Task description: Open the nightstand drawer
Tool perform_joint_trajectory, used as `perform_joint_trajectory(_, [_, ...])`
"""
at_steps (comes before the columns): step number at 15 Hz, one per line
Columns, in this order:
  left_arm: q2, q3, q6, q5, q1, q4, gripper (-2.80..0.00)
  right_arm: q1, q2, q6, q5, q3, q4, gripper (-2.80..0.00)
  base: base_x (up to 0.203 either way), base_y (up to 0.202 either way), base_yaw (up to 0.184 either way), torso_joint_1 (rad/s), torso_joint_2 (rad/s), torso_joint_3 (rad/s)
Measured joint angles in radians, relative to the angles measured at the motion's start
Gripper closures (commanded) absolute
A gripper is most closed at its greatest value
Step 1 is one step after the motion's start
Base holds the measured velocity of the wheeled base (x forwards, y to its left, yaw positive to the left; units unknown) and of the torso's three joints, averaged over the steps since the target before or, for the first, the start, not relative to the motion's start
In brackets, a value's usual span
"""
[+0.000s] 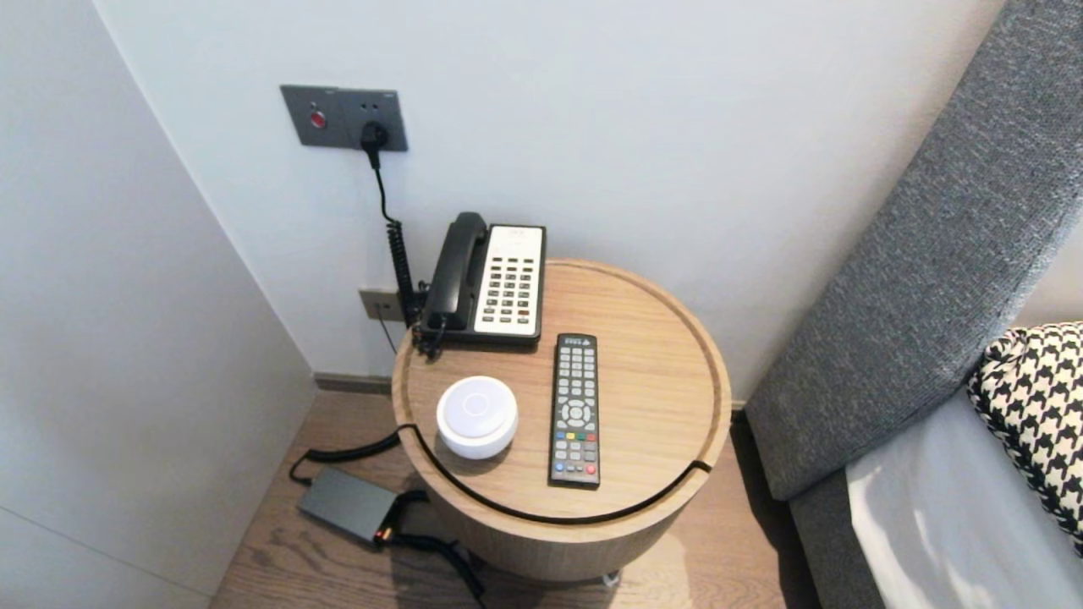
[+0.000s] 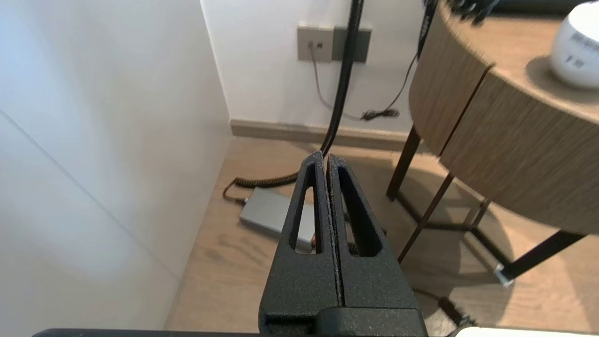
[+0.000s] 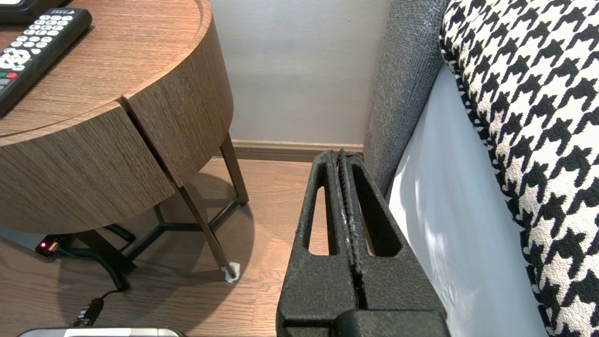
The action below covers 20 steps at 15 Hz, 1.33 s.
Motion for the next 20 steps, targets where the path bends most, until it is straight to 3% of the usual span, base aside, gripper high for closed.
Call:
perform_joint_trajectory(3, [0.040, -0.097, 0.004, -0.008, 0.001, 0.065, 0.00, 0.000, 0.000, 0.000, 0.000, 0.000, 0.000, 0.00, 0.000, 0.000, 0.000, 0.000, 0.00, 0.000])
perform_joint_trajectory(6, [0.185, -0.243, 0.000, -0.015, 0.000, 0.112, 0.00, 0.000, 0.000, 0.000, 0.000, 0.000, 0.000, 0.00, 0.000, 0.000, 0.000, 0.000, 0.00, 0.000])
perform_joint_trajectory(10, [0.504, -0.446, -0.031, -0.030, 0.000, 0.216, 0.00, 0.000, 0.000, 0.000, 0.000, 0.000, 0.000, 0.00, 0.000, 0.000, 0.000, 0.000, 0.00, 0.000])
perform_joint_trajectory(13, [0.741, -0.641, -0.070, -0.055, -0.022, 0.371, 0.00, 0.000, 0.000, 0.000, 0.000, 0.000, 0.000, 0.00, 0.000, 0.000, 0.000, 0.000, 0.00, 0.000])
perform_joint_trajectory(15, [0.868, -0.777, -0.123, -0.064, -0.115, 0.522, 0.00, 0.000, 0.000, 0.000, 0.000, 0.000, 0.000, 0.00, 0.000, 0.000, 0.000, 0.000, 0.00, 0.000])
perform_joint_trajectory(20, [1.103, -0.985, -0.287, -0.090, -0.399, 0.773, 0.00, 0.000, 0.000, 0.000, 0.000, 0.000, 0.000, 0.00, 0.000, 0.000, 0.000, 0.000, 0.00, 0.000])
